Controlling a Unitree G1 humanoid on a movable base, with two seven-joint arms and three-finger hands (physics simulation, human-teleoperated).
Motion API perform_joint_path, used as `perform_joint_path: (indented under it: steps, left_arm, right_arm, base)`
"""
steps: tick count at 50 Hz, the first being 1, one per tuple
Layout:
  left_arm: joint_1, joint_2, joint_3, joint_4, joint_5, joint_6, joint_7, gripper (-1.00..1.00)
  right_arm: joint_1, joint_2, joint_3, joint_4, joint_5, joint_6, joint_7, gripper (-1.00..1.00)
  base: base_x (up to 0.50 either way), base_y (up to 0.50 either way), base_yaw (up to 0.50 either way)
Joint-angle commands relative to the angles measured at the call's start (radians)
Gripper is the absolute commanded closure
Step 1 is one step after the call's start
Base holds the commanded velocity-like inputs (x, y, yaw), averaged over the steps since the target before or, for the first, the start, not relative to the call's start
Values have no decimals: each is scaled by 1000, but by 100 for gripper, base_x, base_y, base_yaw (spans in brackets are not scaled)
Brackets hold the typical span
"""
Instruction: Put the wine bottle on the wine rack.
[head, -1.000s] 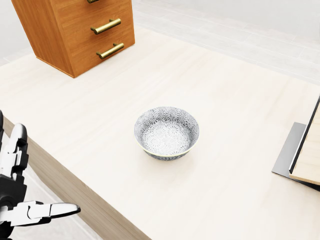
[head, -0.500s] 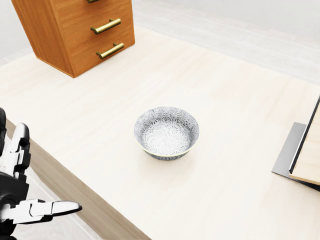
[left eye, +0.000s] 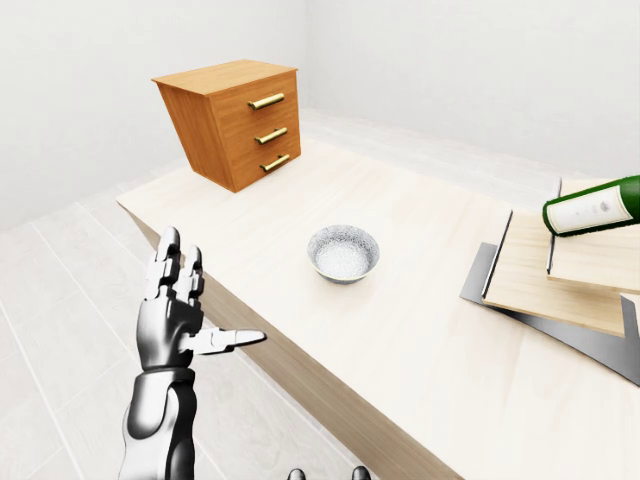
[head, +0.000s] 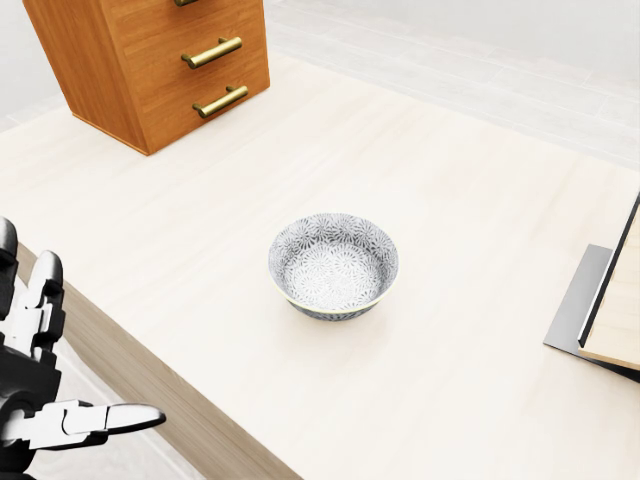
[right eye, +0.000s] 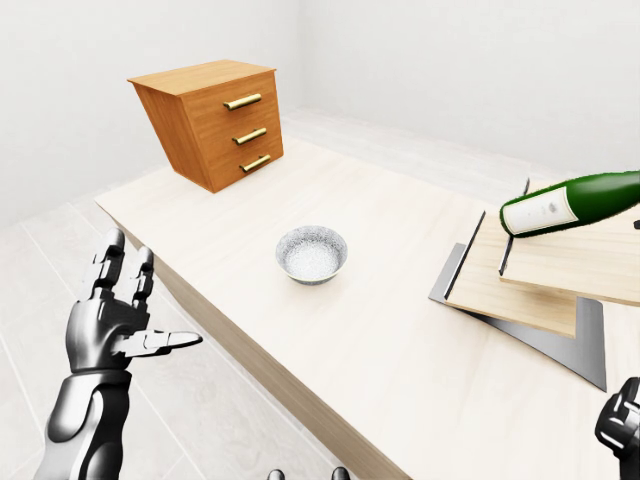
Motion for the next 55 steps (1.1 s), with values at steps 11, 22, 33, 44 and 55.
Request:
perform_joint_path:
  steps: [11, 22, 33, 44, 55]
  left_arm:
    - [3, 1, 1, -1, 5, 0, 1, -100]
    - [4, 0, 3, 13, 5, 0, -5, -100]
    - [0, 2, 7, 23, 2, 0, -7, -100]
    - [8, 0, 0, 8, 7, 0, -4, -100]
    - [2, -1, -6, -9, 10, 0, 3, -100]
  right_arm:
    - [-8, 34, 2, 77, -35, 0, 43, 100]
    - [2, 30, -7, 143, -49, 0, 55, 100]
    - [14, 13, -12, 207, -57, 0, 56, 100]
    - [53, -5, -25, 244, -51, 0, 70, 100]
    - [102, -18, -42, 274, -35, 0, 80, 100]
  base:
    - [0, 0, 0]
    - [0, 0, 0]
    - [0, 0, 0]
    - [0, 0, 0]
    - [0, 0, 0]
